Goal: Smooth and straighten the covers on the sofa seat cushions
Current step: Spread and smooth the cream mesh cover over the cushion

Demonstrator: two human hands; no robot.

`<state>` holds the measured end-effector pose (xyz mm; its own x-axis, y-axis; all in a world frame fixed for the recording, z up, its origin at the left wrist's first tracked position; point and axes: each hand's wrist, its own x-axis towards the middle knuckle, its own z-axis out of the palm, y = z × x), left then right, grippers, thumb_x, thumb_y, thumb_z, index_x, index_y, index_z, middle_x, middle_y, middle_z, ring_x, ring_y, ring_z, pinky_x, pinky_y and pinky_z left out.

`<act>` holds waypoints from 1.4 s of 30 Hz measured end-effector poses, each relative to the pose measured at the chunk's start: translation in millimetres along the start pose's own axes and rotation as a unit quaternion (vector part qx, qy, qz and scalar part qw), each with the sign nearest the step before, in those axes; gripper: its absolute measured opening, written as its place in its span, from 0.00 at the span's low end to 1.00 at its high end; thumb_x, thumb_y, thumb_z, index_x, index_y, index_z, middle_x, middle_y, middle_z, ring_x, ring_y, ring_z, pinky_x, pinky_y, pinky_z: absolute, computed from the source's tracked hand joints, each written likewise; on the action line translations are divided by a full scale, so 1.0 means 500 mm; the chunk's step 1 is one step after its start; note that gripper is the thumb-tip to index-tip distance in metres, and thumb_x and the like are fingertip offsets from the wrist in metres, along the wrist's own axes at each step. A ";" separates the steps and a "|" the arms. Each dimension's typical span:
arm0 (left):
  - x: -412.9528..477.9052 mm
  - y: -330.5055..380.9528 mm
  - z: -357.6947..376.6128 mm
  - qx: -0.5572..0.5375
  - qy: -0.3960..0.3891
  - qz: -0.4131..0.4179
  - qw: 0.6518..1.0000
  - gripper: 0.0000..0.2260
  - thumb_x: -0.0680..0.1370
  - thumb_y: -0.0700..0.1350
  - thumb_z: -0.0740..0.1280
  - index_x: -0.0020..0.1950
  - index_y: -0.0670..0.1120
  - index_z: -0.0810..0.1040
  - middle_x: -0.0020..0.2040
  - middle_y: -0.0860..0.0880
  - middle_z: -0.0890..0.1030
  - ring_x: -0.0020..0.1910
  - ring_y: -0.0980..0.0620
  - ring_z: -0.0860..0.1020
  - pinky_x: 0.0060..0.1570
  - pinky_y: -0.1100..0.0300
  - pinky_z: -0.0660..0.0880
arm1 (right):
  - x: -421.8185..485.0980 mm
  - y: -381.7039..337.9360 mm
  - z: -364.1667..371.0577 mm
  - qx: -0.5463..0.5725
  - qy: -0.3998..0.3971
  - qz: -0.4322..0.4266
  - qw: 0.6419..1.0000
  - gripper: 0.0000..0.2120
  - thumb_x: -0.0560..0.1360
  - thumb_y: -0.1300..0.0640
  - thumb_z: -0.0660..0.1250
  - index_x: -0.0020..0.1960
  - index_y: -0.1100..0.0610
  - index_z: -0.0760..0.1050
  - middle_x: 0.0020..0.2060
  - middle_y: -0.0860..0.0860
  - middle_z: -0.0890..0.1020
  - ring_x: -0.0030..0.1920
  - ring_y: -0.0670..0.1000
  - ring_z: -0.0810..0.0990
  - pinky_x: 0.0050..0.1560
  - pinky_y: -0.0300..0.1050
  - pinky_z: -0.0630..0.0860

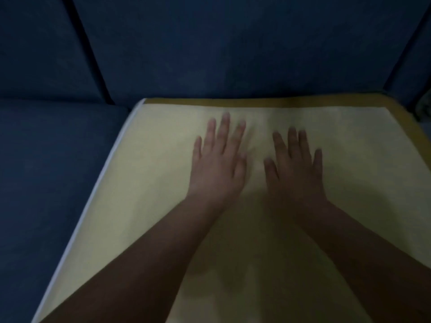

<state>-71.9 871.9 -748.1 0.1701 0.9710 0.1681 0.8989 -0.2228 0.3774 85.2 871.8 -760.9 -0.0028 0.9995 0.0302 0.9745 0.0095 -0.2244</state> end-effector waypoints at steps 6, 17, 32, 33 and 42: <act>-0.029 -0.125 -0.053 0.030 0.148 -0.053 0.987 0.28 0.82 0.48 0.51 0.79 0.52 0.41 0.78 0.49 0.36 0.77 0.47 0.36 0.74 0.45 0.38 | 0.028 -0.173 0.002 0.101 0.181 -0.075 0.975 0.31 0.80 0.51 0.51 0.79 0.49 0.42 0.78 0.54 0.42 0.78 0.54 0.40 0.75 0.59 0.44; -0.080 -0.234 -0.043 0.053 -0.118 -0.126 0.983 0.25 0.83 0.56 0.44 0.79 0.55 0.39 0.78 0.51 0.35 0.76 0.52 0.34 0.75 0.47 0.39 | -0.007 -0.202 0.099 -0.042 -0.106 -0.058 0.992 0.27 0.82 0.43 0.39 0.78 0.47 0.37 0.78 0.53 0.38 0.77 0.54 0.35 0.74 0.62 0.38; -0.181 -0.356 -0.033 0.095 -0.062 -0.145 0.983 0.28 0.78 0.59 0.39 0.79 0.58 0.44 0.79 0.54 0.40 0.77 0.54 0.36 0.75 0.53 0.38 | -0.053 -0.364 0.196 -0.015 -0.067 -0.119 0.990 0.28 0.79 0.43 0.36 0.79 0.45 0.42 0.79 0.49 0.44 0.77 0.51 0.39 0.74 0.59 0.38; -0.180 -0.357 -0.033 0.093 -0.057 -0.141 0.984 0.28 0.78 0.59 0.39 0.79 0.58 0.44 0.79 0.54 0.40 0.77 0.55 0.36 0.75 0.52 0.38 | -0.049 -0.365 0.199 -0.017 -0.064 -0.121 0.990 0.28 0.79 0.42 0.36 0.79 0.45 0.42 0.79 0.49 0.44 0.77 0.51 0.39 0.74 0.59 0.37; -0.202 -0.349 -0.051 0.080 -0.058 -0.131 0.986 0.28 0.78 0.57 0.38 0.79 0.56 0.45 0.79 0.54 0.41 0.77 0.55 0.37 0.75 0.55 0.36 | -0.058 -0.369 0.196 -0.028 -0.052 -0.114 0.992 0.28 0.80 0.43 0.36 0.79 0.46 0.43 0.79 0.50 0.46 0.78 0.51 0.41 0.75 0.58 0.40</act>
<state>-256.2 810.4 -807.7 -0.0387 0.9989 -0.0255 0.9690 0.0437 0.2431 -116.4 844.1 -815.8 -0.2445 0.9693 -0.0266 0.9568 0.2367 -0.1690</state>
